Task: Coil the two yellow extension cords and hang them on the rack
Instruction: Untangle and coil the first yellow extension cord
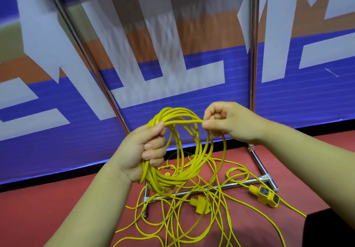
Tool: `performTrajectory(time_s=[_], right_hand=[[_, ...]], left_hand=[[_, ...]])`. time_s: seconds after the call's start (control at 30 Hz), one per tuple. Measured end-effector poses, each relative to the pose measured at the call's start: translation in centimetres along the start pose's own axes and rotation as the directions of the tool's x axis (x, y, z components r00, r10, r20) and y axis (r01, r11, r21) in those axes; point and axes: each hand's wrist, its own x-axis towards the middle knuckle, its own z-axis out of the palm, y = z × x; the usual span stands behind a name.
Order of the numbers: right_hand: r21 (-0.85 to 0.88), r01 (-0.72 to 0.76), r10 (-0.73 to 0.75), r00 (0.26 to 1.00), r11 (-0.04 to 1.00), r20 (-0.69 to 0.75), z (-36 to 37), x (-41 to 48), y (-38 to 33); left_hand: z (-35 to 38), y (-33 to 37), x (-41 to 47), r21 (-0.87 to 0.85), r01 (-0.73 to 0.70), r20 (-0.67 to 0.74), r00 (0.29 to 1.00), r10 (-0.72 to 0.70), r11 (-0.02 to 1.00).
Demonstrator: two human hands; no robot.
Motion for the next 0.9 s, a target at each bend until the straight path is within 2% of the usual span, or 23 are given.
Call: performTrajectory(time_s=[0.13, 0.3, 0.4, 0.5, 0.6, 0.7, 0.8, 0.9], right_hand=[[-0.064, 0.046, -0.046, 0.999, 0.997, 0.003, 0.0, -0.5, -0.4], [-0.116, 0.106, -0.129, 0.967, 0.988, -0.22, 0.5, -0.4, -0.7], [-0.127, 0.11, -0.147, 0.933, 0.986, -0.329, 0.6, -0.3, -1.1], [-0.196, 0.07, -0.136, 0.928, 0.978, -0.348, 0.8, -0.4, -1.3], [-0.053, -0.001, -0.014, 0.956, 0.999, -0.294, 1.2, -0.5, -1.6], [0.163, -0.074, 0.109, 0.97, 0.984, -0.219, 2.0, -0.4, -1.7], [0.315, -0.091, 0.158, 0.968, 0.945, -0.193, 3.1, -0.1, -2.0], [0.361, -0.072, 0.159, 0.963, 0.93, -0.217, 3.9, 0.2, -2.1]], left_hand=[[-0.6, 0.2, -0.2, 0.002, 0.018, -0.016, 1.0, -0.018, 1.0], [-0.7, -0.8, -0.3, 0.132, 0.104, 0.011, 0.994, -0.107, 0.986], [0.1, -1.8, -0.2, 0.215, 0.163, -0.066, 0.986, -0.152, 0.963], [0.3, -2.9, 0.5, 0.211, 0.166, -0.173, 0.976, -0.13, 0.963], [0.0, -3.8, 1.4, 0.267, 0.112, -0.295, 0.955, -0.029, 0.957], [0.3, -5.1, 1.9, 0.347, 0.094, -0.323, 0.946, 0.025, 0.933], [1.0, -6.4, 2.4, 0.338, 0.115, -0.3, 0.954, -0.008, 0.934], [1.8, -7.0, 2.8, 0.33, 0.143, -0.229, 0.971, -0.068, 0.933]])
